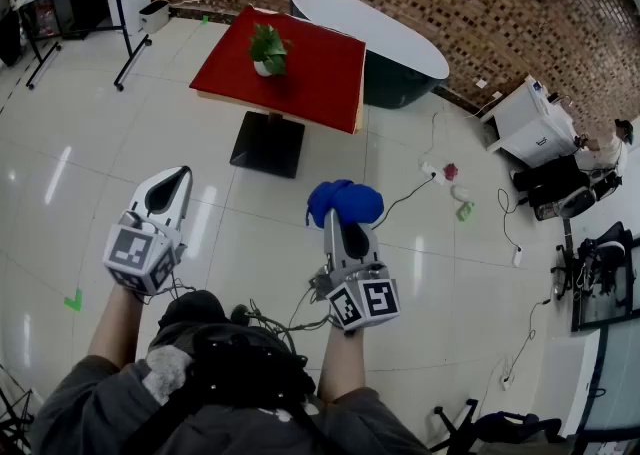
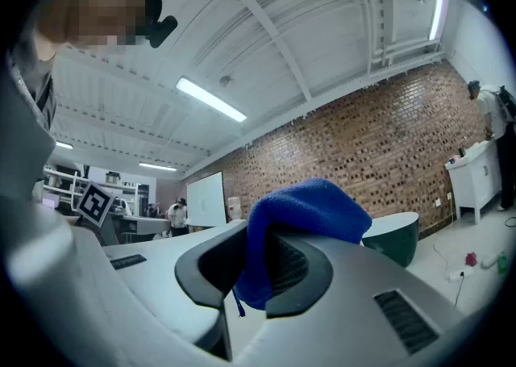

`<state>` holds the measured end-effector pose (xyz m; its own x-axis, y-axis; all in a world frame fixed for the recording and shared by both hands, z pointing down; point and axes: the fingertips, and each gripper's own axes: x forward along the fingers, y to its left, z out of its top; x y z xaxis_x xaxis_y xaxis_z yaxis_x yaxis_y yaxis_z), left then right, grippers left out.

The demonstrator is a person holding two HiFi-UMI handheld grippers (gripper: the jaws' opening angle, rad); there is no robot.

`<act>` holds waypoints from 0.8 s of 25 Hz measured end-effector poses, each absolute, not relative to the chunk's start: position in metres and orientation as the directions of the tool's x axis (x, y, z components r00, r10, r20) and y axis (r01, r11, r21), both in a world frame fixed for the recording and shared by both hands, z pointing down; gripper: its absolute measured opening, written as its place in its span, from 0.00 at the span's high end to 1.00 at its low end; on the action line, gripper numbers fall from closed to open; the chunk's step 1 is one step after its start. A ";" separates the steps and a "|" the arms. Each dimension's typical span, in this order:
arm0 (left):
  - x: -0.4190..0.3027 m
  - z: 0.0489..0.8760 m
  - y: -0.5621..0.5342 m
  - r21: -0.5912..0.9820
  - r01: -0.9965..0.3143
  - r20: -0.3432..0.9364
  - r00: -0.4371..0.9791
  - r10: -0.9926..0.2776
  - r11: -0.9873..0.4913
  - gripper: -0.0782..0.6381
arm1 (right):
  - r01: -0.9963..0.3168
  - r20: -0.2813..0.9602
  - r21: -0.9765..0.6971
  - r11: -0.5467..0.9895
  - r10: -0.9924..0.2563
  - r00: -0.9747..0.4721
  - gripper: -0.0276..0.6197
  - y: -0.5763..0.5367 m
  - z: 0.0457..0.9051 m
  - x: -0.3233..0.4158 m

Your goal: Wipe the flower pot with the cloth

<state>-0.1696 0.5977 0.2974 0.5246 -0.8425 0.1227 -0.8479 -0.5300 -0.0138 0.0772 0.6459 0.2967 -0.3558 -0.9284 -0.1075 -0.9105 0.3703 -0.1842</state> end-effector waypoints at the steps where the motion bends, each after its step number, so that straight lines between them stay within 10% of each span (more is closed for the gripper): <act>1: -0.169 0.298 0.597 -0.021 -0.847 0.114 0.526 -0.843 -0.531 0.85 | -0.910 -0.107 -0.184 0.371 -0.928 -0.356 0.86 0.644 0.298 0.079; 20: -0.148 0.325 0.484 0.012 -0.852 0.069 0.524 -0.849 -0.524 0.85 | -0.927 -0.074 -0.141 0.348 -0.937 -0.340 0.86 0.547 0.323 0.104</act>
